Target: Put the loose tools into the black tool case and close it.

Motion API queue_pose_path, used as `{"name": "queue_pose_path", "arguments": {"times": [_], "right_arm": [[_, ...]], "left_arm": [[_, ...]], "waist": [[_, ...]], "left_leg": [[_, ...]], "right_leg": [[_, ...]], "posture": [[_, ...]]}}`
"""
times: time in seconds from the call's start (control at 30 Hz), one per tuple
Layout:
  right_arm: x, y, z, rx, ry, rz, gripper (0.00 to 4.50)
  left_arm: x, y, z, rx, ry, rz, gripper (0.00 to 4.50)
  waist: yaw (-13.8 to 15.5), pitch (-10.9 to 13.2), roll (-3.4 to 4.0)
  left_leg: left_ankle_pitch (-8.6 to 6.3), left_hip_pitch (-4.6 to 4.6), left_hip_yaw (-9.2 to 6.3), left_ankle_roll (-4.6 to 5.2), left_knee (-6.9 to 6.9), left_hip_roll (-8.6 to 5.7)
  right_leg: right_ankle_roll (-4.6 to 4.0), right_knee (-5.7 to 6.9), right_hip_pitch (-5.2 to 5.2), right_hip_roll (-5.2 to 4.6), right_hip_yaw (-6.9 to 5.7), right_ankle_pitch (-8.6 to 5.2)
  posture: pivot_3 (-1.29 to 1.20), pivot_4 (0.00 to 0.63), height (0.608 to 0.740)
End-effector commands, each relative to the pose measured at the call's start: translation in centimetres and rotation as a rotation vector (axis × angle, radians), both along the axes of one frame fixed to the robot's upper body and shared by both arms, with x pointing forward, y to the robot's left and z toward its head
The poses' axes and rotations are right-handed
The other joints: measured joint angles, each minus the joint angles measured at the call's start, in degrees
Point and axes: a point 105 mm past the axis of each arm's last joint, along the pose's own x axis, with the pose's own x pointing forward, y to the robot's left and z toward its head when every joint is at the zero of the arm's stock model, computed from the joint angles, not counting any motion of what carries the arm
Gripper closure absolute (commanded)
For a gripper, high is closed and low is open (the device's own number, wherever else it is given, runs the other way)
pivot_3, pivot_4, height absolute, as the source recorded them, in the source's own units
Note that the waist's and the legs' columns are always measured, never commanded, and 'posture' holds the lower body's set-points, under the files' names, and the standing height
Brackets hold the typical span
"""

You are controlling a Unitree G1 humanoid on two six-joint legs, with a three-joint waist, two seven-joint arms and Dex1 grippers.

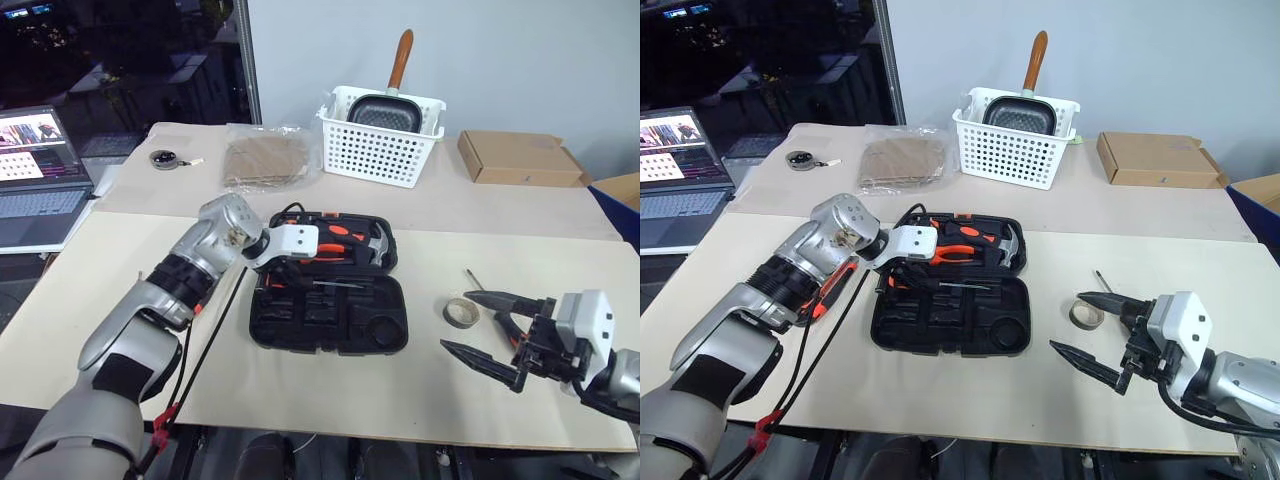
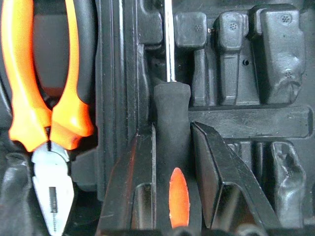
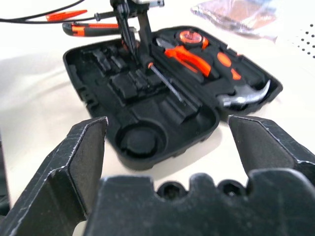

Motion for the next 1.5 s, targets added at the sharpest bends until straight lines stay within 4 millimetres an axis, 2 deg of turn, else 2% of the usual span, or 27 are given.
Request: {"name": "queue_pose_path", "arguments": {"times": [0.03,0.13,0.2,0.27,0.33,0.4,0.47,0.5,0.53,0.57,0.73,0.77,0.9,1.0,1.1,1.3,1.5], "right_arm": [[0.3,0.1,1.2,-0.011,-0.046,0.006,0.00],[0.4,0.3,1.3,-0.011,-0.049,0.011,0.00],[0.4,0.3,1.4,-0.010,-0.050,0.015,0.00],[0.4,0.4,1.4,-0.010,-0.049,0.019,0.00],[0.4,0.5,1.5,-0.009,-0.050,0.022,0.00],[0.5,0.5,1.6,-0.007,-0.049,0.024,0.00],[0.4,0.5,1.5,-0.006,-0.048,0.025,0.00],[0.5,0.6,1.5,-0.003,-0.047,0.025,0.00],[0.6,0.7,1.5,0.000,-0.047,0.026,0.00],[0.7,0.7,1.5,0.003,-0.048,0.027,0.00],[0.9,1.0,1.6,0.013,-0.052,0.028,0.00],[1.0,1.1,1.7,0.015,-0.053,0.026,0.00],[1.0,1.1,1.8,0.015,-0.054,0.022,0.00],[1.0,1.0,1.8,0.009,-0.053,0.020,0.00],[0.8,0.9,2.0,0.001,-0.055,0.013,0.00],[0.6,0.8,2.0,-0.010,-0.051,-0.005,0.00],[0.8,0.8,1.9,-0.015,-0.038,-0.043,0.00]], "left_arm": [[0.0,0.1,0.5,-0.005,-0.022,0.000,3.85],[0.2,0.9,0.4,0.010,-0.025,0.011,3.85],[0.2,1.1,1.0,-0.010,-0.028,0.022,2.89],[0.0,1.3,1.7,-0.036,-0.030,0.021,2.28],[-0.2,1.3,3.3,-0.122,-0.052,0.033,1.59],[-0.6,1.5,4.9,-0.241,-0.077,0.064,1.59],[-1.1,1.7,5.7,-0.323,-0.076,0.085,1.59],[-1.2,1.7,6.0,-0.408,-0.036,0.151,1.59],[-1.3,1.8,5.9,-0.466,-0.033,0.187,2.13],[-1.5,1.9,5.6,-0.499,-0.036,0.217,2.24],[-1.7,0.6,3.4,-0.698,-0.101,0.369,4.28],[-1.6,0.2,3.1,-0.744,-0.127,0.404,4.46],[-0.5,-0.3,1.6,-0.818,-0.203,0.552,4.46],[-0.9,-0.7,-1.2,-0.768,-0.189,0.573,4.46],[-1.6,-0.4,-3.7,-0.696,-0.175,0.561,4.46],[-2.6,0.6,-7.3,-0.578,-0.189,0.493,4.46],[-1.5,1.1,-9.2,-0.465,-0.230,0.463,4.46]], "waist": [[0.0,0.0,0.00],[0.0,0.0,0.00],[0.0,0.0,0.00],[0.0,0.0,0.00],[-0.1,0.0,0.01],[0.0,0.0,0.01],[0.0,0.0,0.02],[0.0,0.0,0.05],[0.1,0.0,0.08],[0.0,0.0,0.11],[0.2,-0.1,0.13],[0.2,-0.1,0.13],[0.4,0.0,0.11],[0.1,-0.1,0.14],[-0.1,-0.1,0.21],[-0.1,-0.2,0.34],[-0.2,-0.8,0.35]], "left_leg": [[0.00,-0.01,0.00,0.00,0.00,0.00],[0.00,-0.03,0.01,0.00,0.00,-0.03],[0.00,-0.04,0.01,0.00,0.00,-0.03],[0.00,-0.03,0.01,0.01,0.00,-0.03],[0.00,-0.02,0.00,0.00,0.00,0.00],[0.01,-0.02,-0.01,-0.02,0.00,0.02],[0.02,0.01,0.00,-0.03,0.01,0.04],[0.02,0.01,-0.01,-0.03,0.01,0.03],[0.02,0.02,0.00,-0.03,0.01,0.03],[0.02,0.04,0.00,-0.03,0.01,0.02],[0.03,0.10,0.01,-0.04,0.02,0.02],[0.04,0.09,0.00,-0.06,0.04,0.02],[0.06,0.09,-0.04,-0.10,0.08,0.01],[0.06,0.14,-0.04,-0.10,0.08,0.02],[0.05,0.33,0.04,-0.09,0.00,0.02],[0.02,0.81,0.05,-0.07,-0.02,0.09],[0.00,1.27,0.07,-0.09,-0.04,0.12]], "right_leg": [[-0.03,-0.01,0.00,0.00,0.00,0.02],[-0.04,-0.02,-0.01,-0.04,0.01,0.03],[-0.04,-0.03,-0.01,-0.04,0.01,0.03],[-0.05,-0.02,-0.03,-0.02,0.02,0.03],[-0.05,0.01,-0.03,-0.01,0.01,0.03],[-0.06,0.06,-0.03,-0.02,0.00,0.03],[-0.06,0.06,-0.01,-0.04,0.01,0.04],[-0.06,0.06,0.00,-0.05,0.00,0.04],[-0.06,0.06,0.01,-0.05,0.01,0.03],[-0.05,0.07,0.04,-0.07,0.01,0.03],[-0.05,0.11,0.09,-0.11,0.04,0.04],[-0.05,0.10,0.10,-0.11,0.03,0.05],[-0.06,0.10,0.14,-0.12,0.02,0.11],[-0.08,0.11,0.16,-0.10,0.04,0.13],[-0.09,0.11,0.24,-0.08,0.19,0.13],[-0.09,0.00,0.79,-0.10,0.16,0.12],[0.15,-0.04,1.19,-0.17,0.17,-0.02]], "posture": [[0.00,0.150,0.740],[0.00,0.150,0.740],[0.00,0.150,0.740],[0.00,0.150,0.740],[0.00,0.150,0.740],[0.00,0.150,0.740],[0.00,0.150,0.740],[0.00,0.150,0.740],[0.00,0.150,0.740],[0.00,0.150,0.740],[0.00,0.150,0.740],[0.00,0.150,0.740],[0.00,0.150,0.740],[0.00,0.150,0.740],[0.00,0.150,0.740],[0.00,0.150,0.740],[0.00,0.150,0.740]]}}
